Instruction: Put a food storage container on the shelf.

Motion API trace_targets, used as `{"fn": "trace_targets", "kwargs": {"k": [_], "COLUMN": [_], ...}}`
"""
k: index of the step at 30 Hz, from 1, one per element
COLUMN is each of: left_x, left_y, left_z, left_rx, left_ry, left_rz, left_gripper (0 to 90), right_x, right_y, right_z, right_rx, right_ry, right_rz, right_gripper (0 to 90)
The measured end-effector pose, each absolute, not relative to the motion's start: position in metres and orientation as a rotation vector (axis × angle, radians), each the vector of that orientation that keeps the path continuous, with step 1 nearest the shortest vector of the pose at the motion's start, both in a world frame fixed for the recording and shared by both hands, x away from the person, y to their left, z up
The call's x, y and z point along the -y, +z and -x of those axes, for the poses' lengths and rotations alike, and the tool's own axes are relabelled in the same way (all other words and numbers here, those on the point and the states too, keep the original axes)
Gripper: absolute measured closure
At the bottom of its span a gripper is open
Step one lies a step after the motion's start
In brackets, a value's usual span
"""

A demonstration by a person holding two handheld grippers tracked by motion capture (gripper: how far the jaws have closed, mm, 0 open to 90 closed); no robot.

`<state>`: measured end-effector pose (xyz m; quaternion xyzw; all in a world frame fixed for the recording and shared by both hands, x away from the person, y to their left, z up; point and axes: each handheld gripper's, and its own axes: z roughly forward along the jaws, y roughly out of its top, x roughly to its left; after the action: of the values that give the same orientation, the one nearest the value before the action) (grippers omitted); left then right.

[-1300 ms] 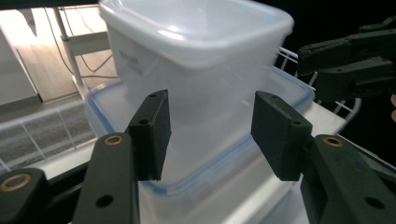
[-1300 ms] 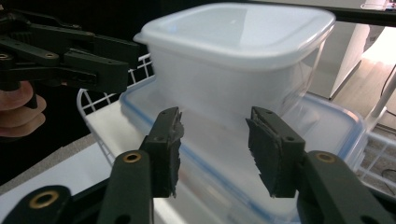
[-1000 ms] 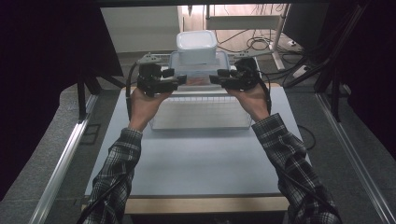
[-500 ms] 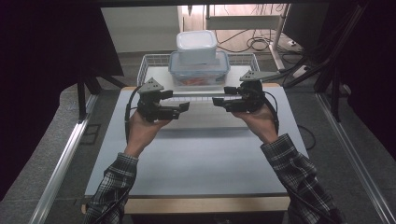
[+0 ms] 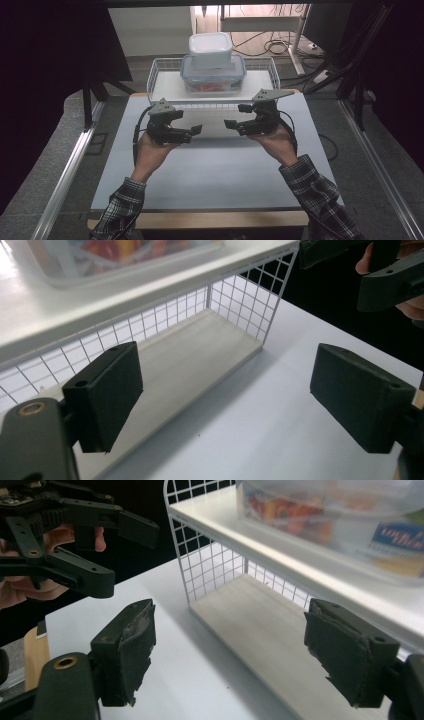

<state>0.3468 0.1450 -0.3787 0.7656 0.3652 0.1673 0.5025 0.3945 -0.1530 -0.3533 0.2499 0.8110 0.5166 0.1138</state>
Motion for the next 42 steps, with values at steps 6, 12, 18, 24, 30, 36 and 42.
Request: {"fn": "trace_targets", "kwargs": {"k": [6, 12, 18, 24, 30, 36, 42], "left_x": [-0.145, -0.143, -0.142, -0.138, -0.14, -0.146, -0.152], "left_y": [-0.39, -0.405, -0.421, -0.428, -0.434, -0.442, -0.451], "left_z": [-0.336, -0.325, -0.316, -0.311, -0.303, -0.292, -0.282], "left_rx": [-0.896, -0.901, -0.893, -0.882, -0.882, -0.889, -0.902], "left_ry": [0.417, 0.452, 0.462, 0.478, 0.466, 0.484, 0.509], "left_rz": [-1.862, -1.882, -1.87, -1.889, -1.886, -1.893, -1.909], "left_gripper": [7.7, 4.3, 3.6, 3.1, 2.7, 2.6, 2.1], "right_x": [0.154, 0.159, 0.163, 0.166, 0.172, 0.179, 0.184], "right_y": [-0.366, -0.378, -0.392, -0.401, -0.408, -0.417, -0.423], "right_z": [-0.386, -0.377, -0.371, -0.364, -0.354, -0.344, -0.339], "right_rx": [-2.398, -2.395, -2.401, -2.401, -2.412, -2.396, -2.391], "right_ry": [1.496, 1.482, 1.479, 1.458, 1.468, 1.437, 1.396], "right_rz": [-0.721, -0.723, -0.735, -0.738, -0.736, -0.743, -0.761], "right_gripper": [16.1, 12.7, 8.2, 2.6, 1.6, 0.0, 0.0]}}
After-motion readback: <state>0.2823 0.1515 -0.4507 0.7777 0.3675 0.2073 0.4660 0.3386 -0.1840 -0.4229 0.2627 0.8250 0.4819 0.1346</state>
